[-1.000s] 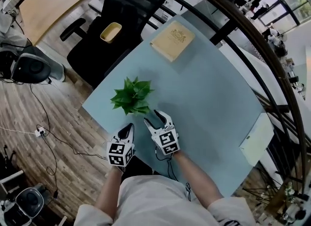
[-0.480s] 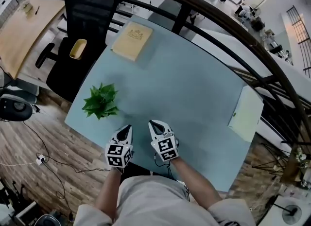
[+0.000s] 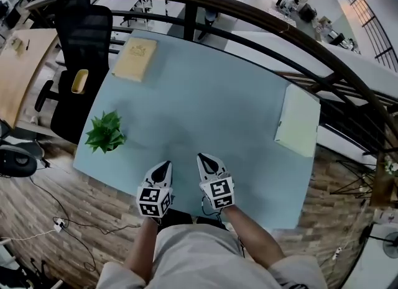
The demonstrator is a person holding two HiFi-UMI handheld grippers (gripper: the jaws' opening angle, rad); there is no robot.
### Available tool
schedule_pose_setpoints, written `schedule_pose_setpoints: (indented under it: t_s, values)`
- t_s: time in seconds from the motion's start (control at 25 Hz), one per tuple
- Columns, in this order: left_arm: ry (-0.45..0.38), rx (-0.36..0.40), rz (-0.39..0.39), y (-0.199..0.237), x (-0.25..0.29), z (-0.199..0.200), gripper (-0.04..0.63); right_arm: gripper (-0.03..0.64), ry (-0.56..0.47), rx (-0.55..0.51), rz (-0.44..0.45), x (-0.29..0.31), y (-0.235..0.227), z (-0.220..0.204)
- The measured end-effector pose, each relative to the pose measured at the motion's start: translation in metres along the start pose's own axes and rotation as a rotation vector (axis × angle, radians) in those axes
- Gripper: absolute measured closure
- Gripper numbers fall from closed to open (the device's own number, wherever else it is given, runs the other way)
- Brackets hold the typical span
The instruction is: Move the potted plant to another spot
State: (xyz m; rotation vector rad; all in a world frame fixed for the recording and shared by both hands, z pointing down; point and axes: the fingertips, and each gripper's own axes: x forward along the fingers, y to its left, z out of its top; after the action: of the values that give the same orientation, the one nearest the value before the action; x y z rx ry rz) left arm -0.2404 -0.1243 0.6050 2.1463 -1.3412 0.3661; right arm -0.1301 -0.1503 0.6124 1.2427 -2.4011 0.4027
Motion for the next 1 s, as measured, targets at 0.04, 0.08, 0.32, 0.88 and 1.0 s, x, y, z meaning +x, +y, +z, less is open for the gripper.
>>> schedule_pose_setpoints:
  t_s: [0.04,0.08,0.32,0.88,1.0]
  values:
    - [-0.016,0.004,0.000,-0.009,-0.003,0.005,0.584,0.614,-0.021,0.004,-0.010,-0.009,-0.005,0.007]
    - [-0.033,0.007,-0.001,-0.017,-0.005,0.011,0.584,0.614,-0.045,0.006,-0.020,-0.018,-0.009,0.016]
    - [-0.121,0.065,-0.025,-0.063,-0.019,0.051,0.584,0.614,-0.186,-0.015,-0.059,-0.069,-0.030,0.069]
    - [-0.334,0.204,-0.058,-0.151,-0.058,0.136,0.584,0.614,-0.425,-0.085,-0.185,-0.184,-0.077,0.155]
    - [-0.371,0.203,-0.060,-0.166,-0.065,0.147,0.584,0.614,-0.466,-0.118,-0.211,-0.205,-0.079,0.171]
